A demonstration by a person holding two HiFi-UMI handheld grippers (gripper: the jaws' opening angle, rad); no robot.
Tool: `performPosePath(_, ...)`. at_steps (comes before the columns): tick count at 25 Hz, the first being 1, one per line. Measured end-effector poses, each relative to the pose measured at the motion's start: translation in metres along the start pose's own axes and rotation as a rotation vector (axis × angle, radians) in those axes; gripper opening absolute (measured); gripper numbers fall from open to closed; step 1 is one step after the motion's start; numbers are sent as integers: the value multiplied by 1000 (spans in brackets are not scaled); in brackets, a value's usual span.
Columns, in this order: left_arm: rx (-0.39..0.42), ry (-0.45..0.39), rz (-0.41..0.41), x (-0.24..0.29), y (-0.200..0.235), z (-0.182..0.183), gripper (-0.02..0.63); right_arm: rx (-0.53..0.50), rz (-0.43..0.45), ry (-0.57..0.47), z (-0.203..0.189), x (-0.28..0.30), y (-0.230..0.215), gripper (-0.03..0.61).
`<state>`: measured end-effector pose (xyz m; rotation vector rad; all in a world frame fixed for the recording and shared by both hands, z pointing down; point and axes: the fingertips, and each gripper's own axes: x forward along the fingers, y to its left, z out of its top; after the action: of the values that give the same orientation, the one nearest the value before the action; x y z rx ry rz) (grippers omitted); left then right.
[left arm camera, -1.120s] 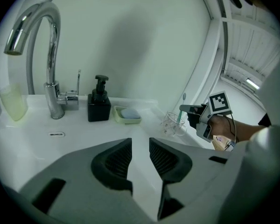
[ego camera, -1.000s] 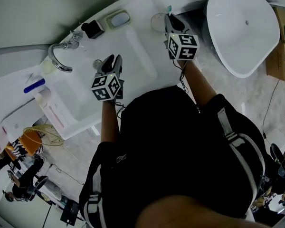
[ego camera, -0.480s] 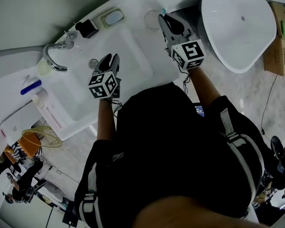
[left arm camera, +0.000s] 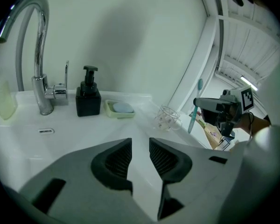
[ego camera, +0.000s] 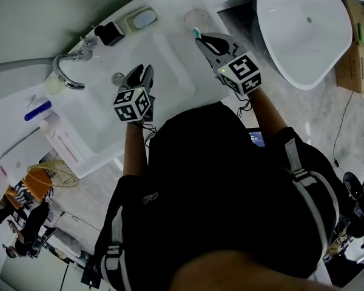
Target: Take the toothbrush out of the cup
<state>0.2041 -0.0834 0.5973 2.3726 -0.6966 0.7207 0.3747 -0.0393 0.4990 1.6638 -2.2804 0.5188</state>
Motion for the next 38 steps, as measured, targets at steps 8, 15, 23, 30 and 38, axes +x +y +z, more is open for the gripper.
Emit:
performPosePath(8, -47, 7, 14, -3, 7, -16, 123, 187, 126, 401, -96, 6, 19, 31)
performPosePath(15, -56, 16, 15, 2, 3, -22, 123, 178, 120, 531, -133, 13, 18, 32)
performPosePath(23, -56, 32, 7, 9, -1, -26, 123, 185, 113, 566, -155, 30, 22, 34)
performPosePath(30, -49, 44, 0, 16, -7, -27, 123, 173, 114, 575, -165, 30, 19, 34)
performPosePath(38, -63, 54, 5, 15, -4, -32, 123, 184, 83, 582, -170, 32, 9, 35)
